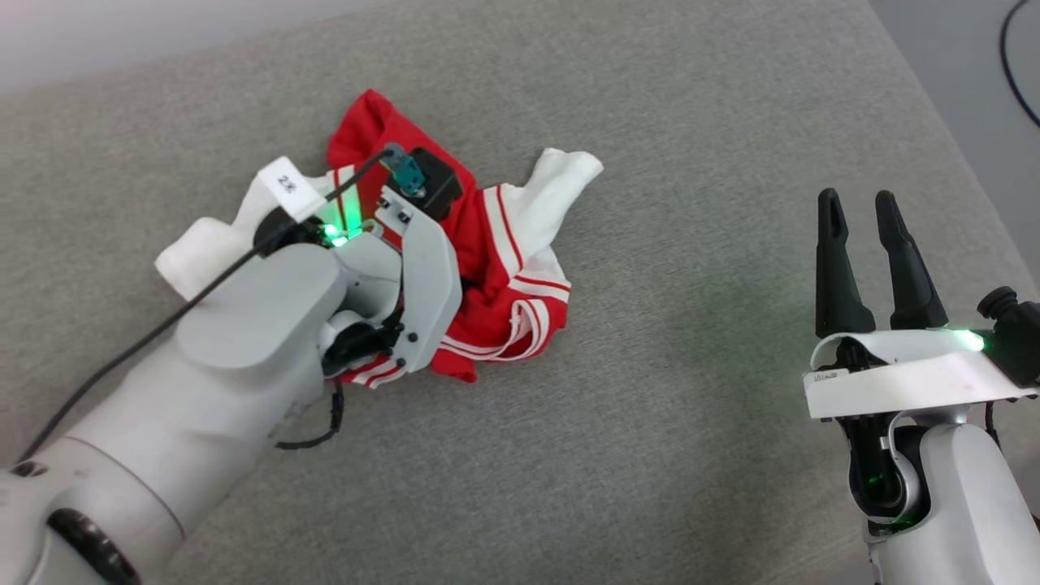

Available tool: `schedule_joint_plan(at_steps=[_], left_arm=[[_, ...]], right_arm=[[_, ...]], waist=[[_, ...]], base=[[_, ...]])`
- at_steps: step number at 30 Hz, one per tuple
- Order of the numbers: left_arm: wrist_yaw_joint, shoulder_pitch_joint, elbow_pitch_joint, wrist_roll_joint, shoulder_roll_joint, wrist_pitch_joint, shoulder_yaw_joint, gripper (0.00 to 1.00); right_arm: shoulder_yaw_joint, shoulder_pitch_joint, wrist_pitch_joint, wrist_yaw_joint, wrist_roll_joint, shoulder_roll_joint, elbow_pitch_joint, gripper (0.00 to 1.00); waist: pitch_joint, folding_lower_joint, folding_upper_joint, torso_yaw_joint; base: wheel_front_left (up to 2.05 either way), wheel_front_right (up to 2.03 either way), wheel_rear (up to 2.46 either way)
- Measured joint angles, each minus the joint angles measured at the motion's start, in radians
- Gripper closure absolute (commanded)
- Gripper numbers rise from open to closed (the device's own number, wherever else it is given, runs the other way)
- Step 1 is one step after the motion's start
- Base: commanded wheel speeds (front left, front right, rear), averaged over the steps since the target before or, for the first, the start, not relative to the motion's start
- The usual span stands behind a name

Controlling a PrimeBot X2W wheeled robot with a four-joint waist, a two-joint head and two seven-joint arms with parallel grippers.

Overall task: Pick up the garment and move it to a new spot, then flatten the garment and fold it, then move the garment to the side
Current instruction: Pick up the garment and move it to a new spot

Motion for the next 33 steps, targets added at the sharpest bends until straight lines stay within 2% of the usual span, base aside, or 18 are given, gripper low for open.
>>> schedule_joint_plan(at_steps=[1,3,10,15,20,25,29,33], left_arm=[[0.0,-0.001,0.006,-0.001,-0.007,-0.007,-0.001,0.84],[0.0,-0.001,0.012,0.0,-0.016,-0.039,-0.006,0.0],[0.002,0.006,0.026,-0.04,-0.053,-0.22,-0.023,0.0],[0.014,0.025,0.03,-0.096,-0.038,-0.358,0.005,0.0],[0.014,0.059,-0.036,-0.168,-0.037,-0.45,0.029,0.0],[0.014,0.14,-0.07,-0.229,-0.006,-0.551,0.06,0.0],[0.014,0.252,-0.06,-0.267,0.024,-0.649,0.084,0.0],[0.014,0.368,-0.063,-0.298,0.039,-0.702,0.138,0.0]], right_arm=[[0.0,-0.001,0.0,0.0,-0.003,0.0,0.0,0.0],[0.002,-0.001,0.0,0.0,-0.019,0.0,0.002,0.0],[-0.008,0.013,0.0,0.0,-0.088,0.001,0.036,0.0],[-0.032,0.033,0.0,0.0,-0.163,0.001,0.059,0.0],[-0.055,0.066,0.0,0.0,-0.219,0.001,0.084,0.0],[-0.058,0.097,0.0,0.0,-0.248,-0.015,0.108,0.0],[-0.06,0.127,0.0,0.0,-0.263,-0.04,0.13,0.0],[-0.07,0.162,0.0,0.0,-0.263,-0.064,0.138,0.0]], waist=[[0.0,0.0,0.0,0.005],[-0.003,0.0,0.0,0.016],[-0.042,0.0,0.0,0.078],[-0.088,0.0,0.0,0.141],[-0.141,0.0,0.0,0.212],[-0.197,0.0,0.0,0.281],[-0.236,0.0,0.0,0.333],[-0.266,0.0,0.0,0.386]], base=[[0.0,0.0,0.0],[0.0,0.0,0.0],[0.0,0.0,0.0],[0.0,0.0,0.0],[0.0,0.0,0.0],[0.0,0.0,0.0],[0.0,0.0,0.0],[0.0,0.0,0.0]])
